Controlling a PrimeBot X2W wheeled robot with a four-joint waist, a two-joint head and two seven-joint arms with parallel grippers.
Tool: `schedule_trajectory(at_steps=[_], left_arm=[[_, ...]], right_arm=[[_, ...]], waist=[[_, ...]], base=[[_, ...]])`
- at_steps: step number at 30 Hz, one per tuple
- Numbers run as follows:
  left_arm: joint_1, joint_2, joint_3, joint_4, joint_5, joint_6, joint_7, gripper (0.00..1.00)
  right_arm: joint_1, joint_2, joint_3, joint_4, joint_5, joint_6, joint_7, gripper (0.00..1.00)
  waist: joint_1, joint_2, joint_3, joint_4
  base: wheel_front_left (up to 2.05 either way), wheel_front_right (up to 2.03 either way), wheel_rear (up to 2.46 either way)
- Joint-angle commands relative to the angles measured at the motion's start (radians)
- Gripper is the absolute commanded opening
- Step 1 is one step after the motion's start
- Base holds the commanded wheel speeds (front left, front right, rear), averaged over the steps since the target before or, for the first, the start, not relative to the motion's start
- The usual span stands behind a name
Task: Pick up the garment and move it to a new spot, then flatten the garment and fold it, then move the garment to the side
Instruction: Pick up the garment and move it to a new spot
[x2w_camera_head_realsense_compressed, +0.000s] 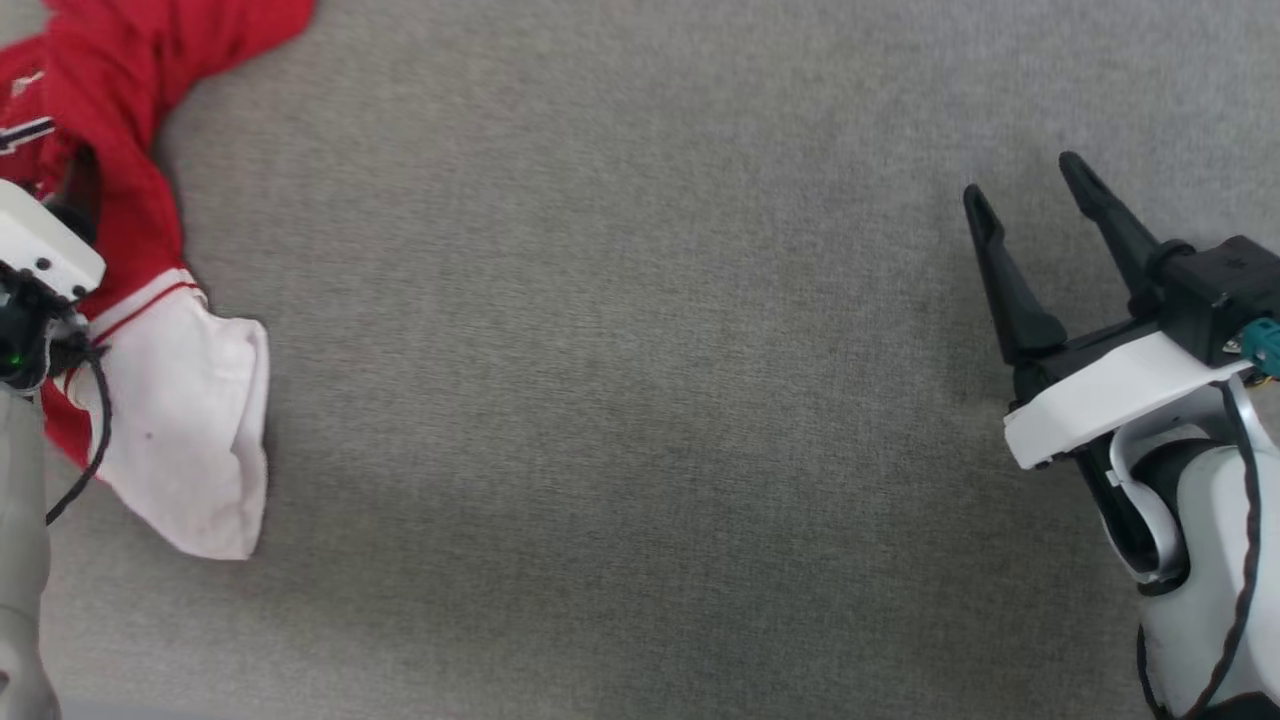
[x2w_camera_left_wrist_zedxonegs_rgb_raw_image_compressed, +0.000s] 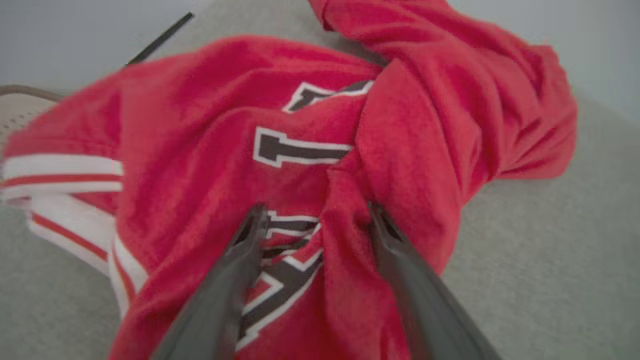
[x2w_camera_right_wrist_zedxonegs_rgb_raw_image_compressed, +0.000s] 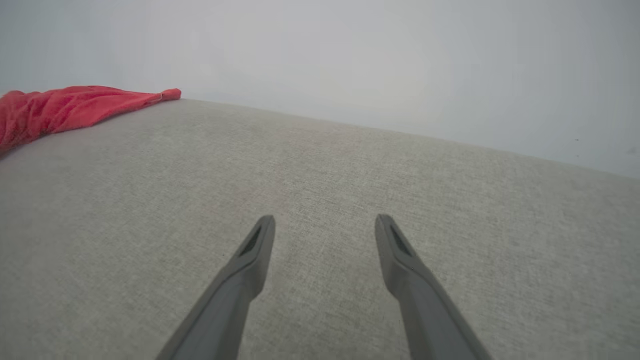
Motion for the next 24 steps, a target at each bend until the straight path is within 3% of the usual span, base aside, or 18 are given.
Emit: schedule_trajectory(at_steps=[1,9,17,18,19,24], left_arm=[[-0.029,-0.003,-0.008,0.041,-0.011,-0.005,0.043,1.0],[-0.063,-0.048,-0.029,0.213,-0.034,0.036,0.26,1.0],[-0.029,-0.094,-0.038,0.257,-0.044,0.072,0.335,1.0],[-0.03,-0.093,-0.041,0.257,-0.041,0.069,0.314,0.13],[-0.03,-0.091,-0.037,0.254,-0.046,0.06,0.3,0.0],[-0.066,-0.032,-0.039,0.228,-0.039,0.027,0.234,0.0]], right_arm=[[-0.008,-0.001,-0.004,-0.015,-0.003,0.0,0.007,1.0],[-0.01,-0.005,-0.01,-0.057,-0.006,0.0,0.032,1.0],[-0.026,0.005,-0.005,-0.062,-0.006,0.0,0.04,1.0],[-0.027,0.007,-0.004,-0.059,-0.006,0.0,0.039,1.0],[-0.028,0.008,-0.005,-0.056,-0.006,0.0,0.037,1.0],[-0.023,0.017,-0.02,-0.035,-0.001,0.0,0.02,1.0]], waist=[[0.0,0.0001,0.032,-0.014],[0.0,0.0001,0.075,-0.023],[0.0,0.0001,0.092,-0.03],[0.0,0.0001,0.091,-0.031],[0.0,0.0001,0.089,-0.031],[0.0,0.0001,0.058,-0.027]], base=[[0.0,0.0,0.0],[0.0,0.0,0.0],[0.0,0.0,0.0],[0.0,0.0,0.0],[0.0,0.0,0.0],[0.0,0.0,0.0]])
